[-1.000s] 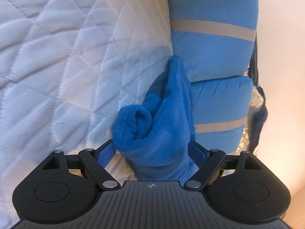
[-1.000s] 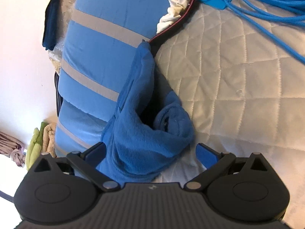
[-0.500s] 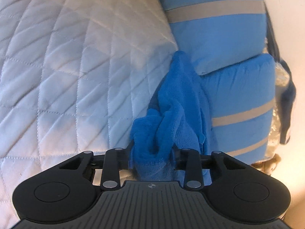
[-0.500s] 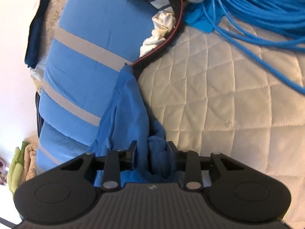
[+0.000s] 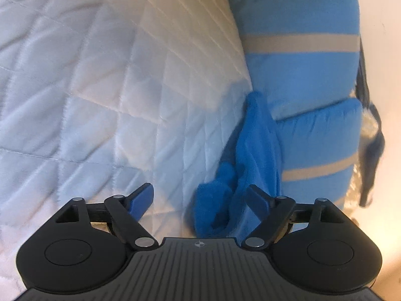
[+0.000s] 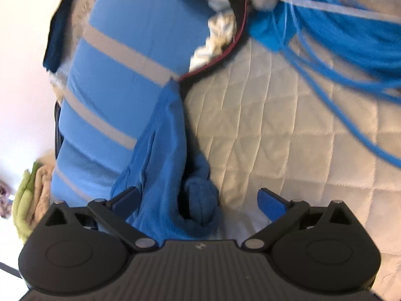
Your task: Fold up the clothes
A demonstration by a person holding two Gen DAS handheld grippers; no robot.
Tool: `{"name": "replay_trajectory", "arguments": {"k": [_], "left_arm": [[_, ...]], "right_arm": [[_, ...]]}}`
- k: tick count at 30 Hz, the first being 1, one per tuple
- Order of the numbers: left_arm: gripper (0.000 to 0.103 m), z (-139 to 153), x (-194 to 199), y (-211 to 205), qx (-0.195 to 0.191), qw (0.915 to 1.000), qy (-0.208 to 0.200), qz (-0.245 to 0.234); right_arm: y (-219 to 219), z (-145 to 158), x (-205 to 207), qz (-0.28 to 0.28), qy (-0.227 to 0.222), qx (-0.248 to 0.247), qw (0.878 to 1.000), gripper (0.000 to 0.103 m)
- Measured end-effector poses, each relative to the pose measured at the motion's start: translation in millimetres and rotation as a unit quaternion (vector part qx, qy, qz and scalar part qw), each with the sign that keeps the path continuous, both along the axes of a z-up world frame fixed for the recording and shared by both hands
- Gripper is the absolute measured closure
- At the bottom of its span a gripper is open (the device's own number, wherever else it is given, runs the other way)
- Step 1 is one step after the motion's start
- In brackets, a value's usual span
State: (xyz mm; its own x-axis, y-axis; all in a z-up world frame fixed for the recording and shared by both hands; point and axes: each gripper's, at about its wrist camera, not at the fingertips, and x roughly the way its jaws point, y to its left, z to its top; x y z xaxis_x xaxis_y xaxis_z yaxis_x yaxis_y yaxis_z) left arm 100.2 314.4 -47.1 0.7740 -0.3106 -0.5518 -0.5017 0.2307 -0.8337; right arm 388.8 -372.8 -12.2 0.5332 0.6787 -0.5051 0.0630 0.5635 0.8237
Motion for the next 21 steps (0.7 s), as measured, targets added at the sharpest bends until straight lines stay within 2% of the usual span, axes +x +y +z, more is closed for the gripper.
{"name": "replay_trajectory", "arguments": {"k": [4,11,21], "left_arm": [[0.022,-10,21,2,-0.012,0.9985,-0.020,-0.049],[0.022,-26,60,22,-0.066,0.9937,-0.061,-0.067],[0.022,-30,152,5,-0.051,0.9805,-0.057,-0.181]], "right_arm": [[9,-20,21,0.044,0.032,0.033,0.998,0.000],[25,-30,70,0.105,0.033,0.046,0.993,0.000],[53,-29,124,0.176,0.023,0.067,0.982,0.000]]}}
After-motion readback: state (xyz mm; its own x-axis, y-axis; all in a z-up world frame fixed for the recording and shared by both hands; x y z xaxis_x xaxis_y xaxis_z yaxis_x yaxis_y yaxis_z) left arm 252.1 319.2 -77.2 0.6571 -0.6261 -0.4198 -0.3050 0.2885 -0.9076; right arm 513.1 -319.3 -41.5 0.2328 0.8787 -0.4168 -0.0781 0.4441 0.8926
